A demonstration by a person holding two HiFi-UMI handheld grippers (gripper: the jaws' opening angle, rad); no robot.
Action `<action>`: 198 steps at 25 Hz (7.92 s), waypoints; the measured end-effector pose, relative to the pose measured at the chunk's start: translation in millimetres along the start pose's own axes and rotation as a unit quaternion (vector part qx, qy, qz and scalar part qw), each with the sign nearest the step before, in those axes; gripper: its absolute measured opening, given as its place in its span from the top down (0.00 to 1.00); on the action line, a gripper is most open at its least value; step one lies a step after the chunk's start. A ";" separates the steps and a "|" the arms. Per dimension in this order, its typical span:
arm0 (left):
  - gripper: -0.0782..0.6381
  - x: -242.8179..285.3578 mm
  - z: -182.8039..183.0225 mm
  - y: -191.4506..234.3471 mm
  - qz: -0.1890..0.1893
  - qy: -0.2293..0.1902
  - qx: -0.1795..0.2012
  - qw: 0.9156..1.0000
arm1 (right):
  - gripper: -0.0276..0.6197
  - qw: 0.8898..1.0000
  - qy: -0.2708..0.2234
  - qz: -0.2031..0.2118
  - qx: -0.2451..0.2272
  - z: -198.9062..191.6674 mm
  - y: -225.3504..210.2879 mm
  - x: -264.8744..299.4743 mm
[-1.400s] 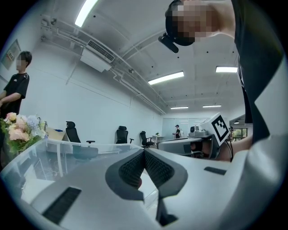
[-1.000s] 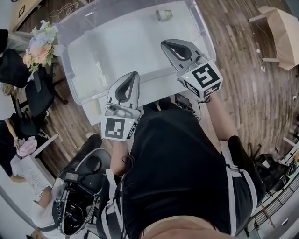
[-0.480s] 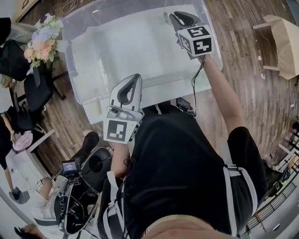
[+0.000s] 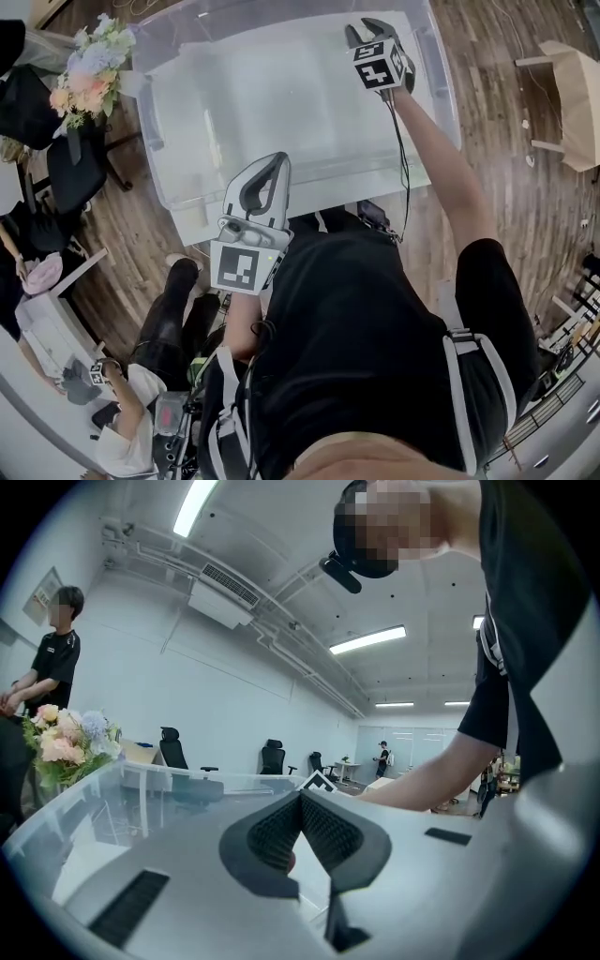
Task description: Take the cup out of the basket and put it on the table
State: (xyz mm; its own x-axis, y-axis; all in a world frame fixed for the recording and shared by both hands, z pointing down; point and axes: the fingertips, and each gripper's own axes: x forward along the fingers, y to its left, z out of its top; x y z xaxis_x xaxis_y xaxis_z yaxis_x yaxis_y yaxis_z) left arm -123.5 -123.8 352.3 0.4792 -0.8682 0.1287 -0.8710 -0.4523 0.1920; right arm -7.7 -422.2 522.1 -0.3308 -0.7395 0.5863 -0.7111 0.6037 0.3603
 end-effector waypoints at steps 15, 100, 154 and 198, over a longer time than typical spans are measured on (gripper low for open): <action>0.87 -3.2 -1.2 23.6 0.023 0.013 -0.002 1.000 | 0.76 0.993 0.072 -0.059 0.069 -55.1 -1.1 87.4; 0.87 -8.2 10.8 -38.9 -0.027 -0.016 0.028 0.999 | 0.91 0.995 -0.093 0.004 0.022 40.4 11.7 -84.2; 0.87 -14.9 -5.0 -76.8 0.075 -0.031 0.020 0.997 | 0.91 0.915 -0.277 0.232 0.179 22.7 98.9 -322.1; 0.87 -234.0 -47.8 -209.6 0.028 -0.059 0.018 0.998 | 0.91 0.914 -0.305 0.228 0.143 -45.5 230.1 -546.5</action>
State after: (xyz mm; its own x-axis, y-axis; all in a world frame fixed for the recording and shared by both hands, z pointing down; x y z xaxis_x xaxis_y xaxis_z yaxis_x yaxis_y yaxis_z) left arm -47.9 183.9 328.4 0.4160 -0.9091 0.0221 -0.9000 -0.4082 0.1531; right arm 37.6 134.3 317.7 -0.8553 -0.5113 0.0843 -0.5171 0.8525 -0.0761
